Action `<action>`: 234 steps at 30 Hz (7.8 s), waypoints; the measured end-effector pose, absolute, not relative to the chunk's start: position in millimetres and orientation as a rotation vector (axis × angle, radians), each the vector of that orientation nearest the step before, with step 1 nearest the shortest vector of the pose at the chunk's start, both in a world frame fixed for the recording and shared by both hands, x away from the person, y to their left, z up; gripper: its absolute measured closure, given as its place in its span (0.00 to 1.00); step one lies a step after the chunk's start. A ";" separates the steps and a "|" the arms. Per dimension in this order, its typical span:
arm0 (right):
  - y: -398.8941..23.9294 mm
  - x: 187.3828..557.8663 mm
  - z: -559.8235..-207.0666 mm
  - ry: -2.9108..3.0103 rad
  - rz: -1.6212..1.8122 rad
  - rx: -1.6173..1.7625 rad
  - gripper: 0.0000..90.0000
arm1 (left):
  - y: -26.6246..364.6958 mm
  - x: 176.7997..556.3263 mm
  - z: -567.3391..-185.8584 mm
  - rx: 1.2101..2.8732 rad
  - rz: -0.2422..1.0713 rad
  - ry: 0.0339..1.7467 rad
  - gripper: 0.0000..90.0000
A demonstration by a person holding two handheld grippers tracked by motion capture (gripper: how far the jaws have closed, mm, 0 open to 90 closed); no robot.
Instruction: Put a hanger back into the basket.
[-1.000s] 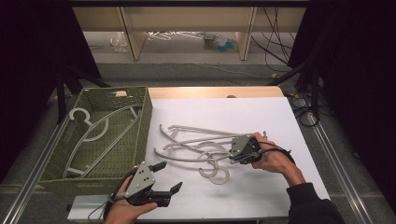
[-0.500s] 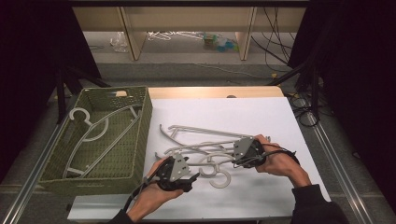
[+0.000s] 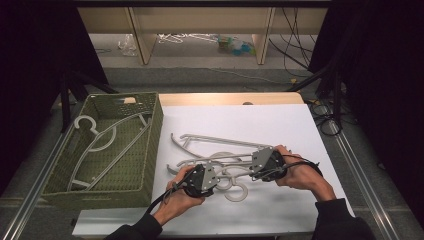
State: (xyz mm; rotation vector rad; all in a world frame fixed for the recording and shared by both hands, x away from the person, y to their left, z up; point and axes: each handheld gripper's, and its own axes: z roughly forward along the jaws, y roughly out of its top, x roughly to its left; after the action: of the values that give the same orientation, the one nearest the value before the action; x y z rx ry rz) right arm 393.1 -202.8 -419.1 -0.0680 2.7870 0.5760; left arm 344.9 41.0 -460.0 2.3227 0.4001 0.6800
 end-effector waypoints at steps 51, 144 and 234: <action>-227.8 345.2 -414.9 2.567 1.037 0.456 0.43 | 107.8 381.7 -337.5 2.045 0.193 0.829 0.87; -219.1 336.8 -436.6 2.643 1.004 0.455 0.35 | 369.6 418.8 -375.0 2.049 0.571 1.240 0.87; -220.7 341.5 -445.1 2.555 1.089 0.568 0.27 | 179.0 283.2 -415.4 1.763 0.568 0.851 0.18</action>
State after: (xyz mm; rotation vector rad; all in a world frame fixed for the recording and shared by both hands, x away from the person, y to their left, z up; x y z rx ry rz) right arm 341.5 -220.7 -445.1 0.5676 2.5545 1.0888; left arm 283.2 179.0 -415.4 1.7628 0.8509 0.5681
